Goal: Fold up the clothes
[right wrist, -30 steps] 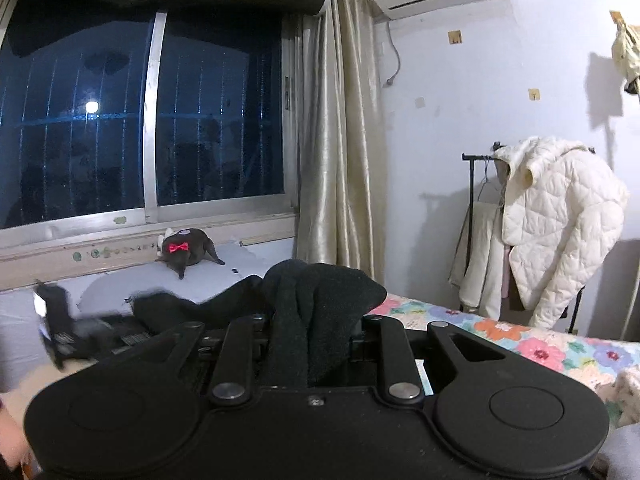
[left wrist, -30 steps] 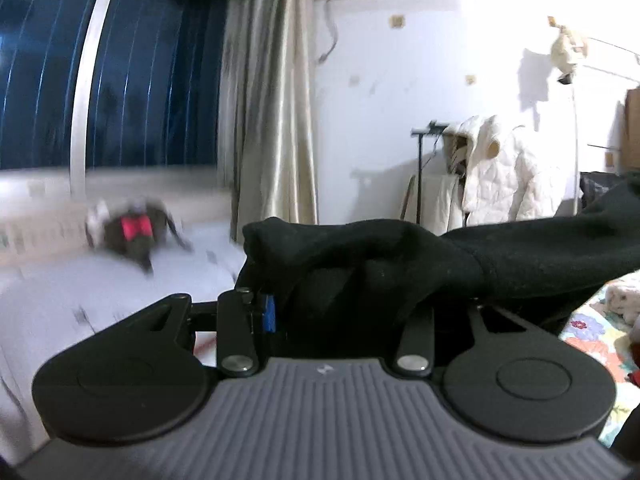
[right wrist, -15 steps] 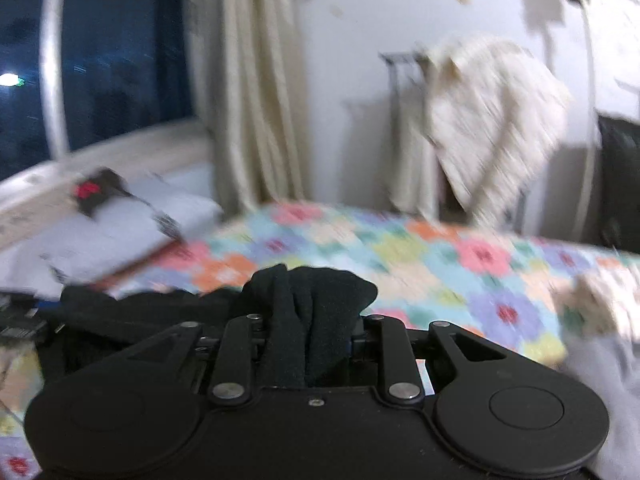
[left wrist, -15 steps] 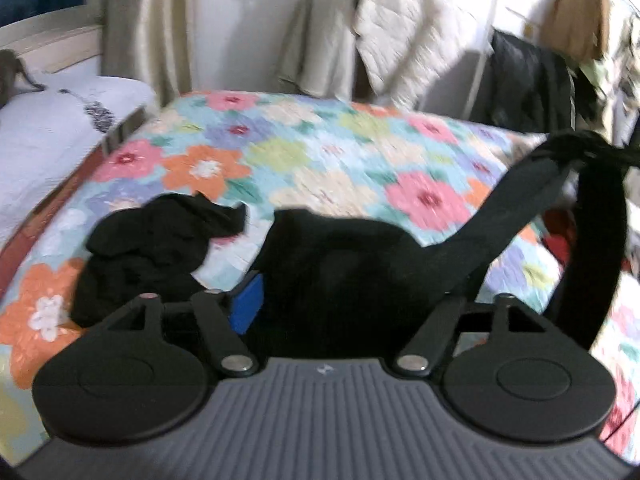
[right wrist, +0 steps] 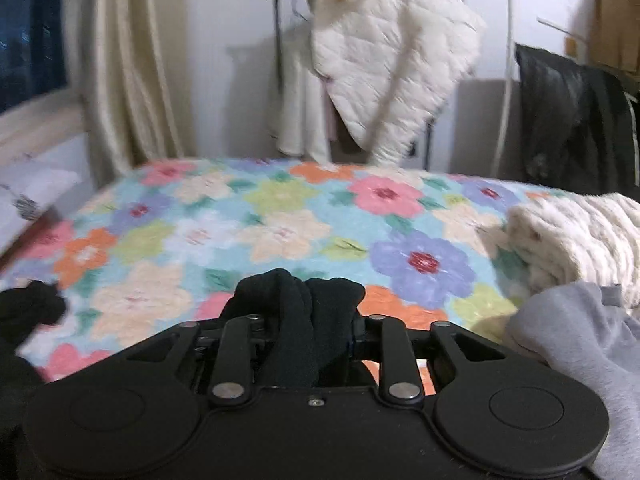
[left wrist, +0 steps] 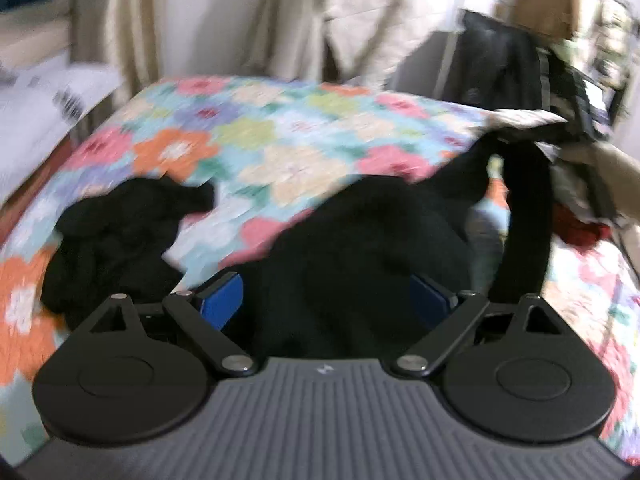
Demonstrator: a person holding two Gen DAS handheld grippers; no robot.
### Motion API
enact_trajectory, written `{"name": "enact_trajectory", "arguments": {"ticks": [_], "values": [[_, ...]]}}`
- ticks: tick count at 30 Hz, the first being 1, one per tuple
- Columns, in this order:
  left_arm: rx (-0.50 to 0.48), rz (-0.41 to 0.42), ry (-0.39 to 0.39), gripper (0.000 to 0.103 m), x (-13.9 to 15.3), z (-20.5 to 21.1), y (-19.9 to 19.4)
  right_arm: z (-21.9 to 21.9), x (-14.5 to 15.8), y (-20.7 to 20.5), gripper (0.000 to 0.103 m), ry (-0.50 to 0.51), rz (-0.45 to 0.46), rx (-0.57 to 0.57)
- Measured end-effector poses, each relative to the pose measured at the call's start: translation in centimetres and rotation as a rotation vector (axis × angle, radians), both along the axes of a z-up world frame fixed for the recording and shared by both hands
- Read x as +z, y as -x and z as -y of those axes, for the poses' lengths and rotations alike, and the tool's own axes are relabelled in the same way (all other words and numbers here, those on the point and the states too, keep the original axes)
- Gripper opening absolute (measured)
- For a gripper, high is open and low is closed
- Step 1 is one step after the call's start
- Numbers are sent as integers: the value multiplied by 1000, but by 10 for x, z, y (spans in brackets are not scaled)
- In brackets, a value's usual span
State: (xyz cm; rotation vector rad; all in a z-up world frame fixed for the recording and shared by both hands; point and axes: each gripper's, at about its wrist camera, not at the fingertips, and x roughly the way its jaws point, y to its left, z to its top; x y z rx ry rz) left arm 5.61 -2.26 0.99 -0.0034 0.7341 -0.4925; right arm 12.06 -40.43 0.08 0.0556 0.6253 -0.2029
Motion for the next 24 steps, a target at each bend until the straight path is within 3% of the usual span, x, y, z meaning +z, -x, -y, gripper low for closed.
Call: {"name": "enact_trajectory", "arguments": {"ticks": [2, 5, 8, 9, 22, 24], "values": [[52, -38, -3, 91, -12, -9, -8, -1, -11, -4, 45, 42, -58, -21], [90, -66, -25, 91, -25, -17, -11, -18, -9, 18, 52, 133, -31, -30], [101, -93, -8, 91, -32, -23, -11, -64, -23, 39, 73, 184, -37, 125], [104, -105, 4, 91, -34, -26, -12, -79, -28, 46, 74, 201, -39, 179], [91, -45, 91, 82, -34, -33, 1, -281, -92, 138, 74, 408, -71, 883], [105, -42, 92, 82, -34, -40, 0, -292, -108, 131, 74, 518, -65, 882]]}}
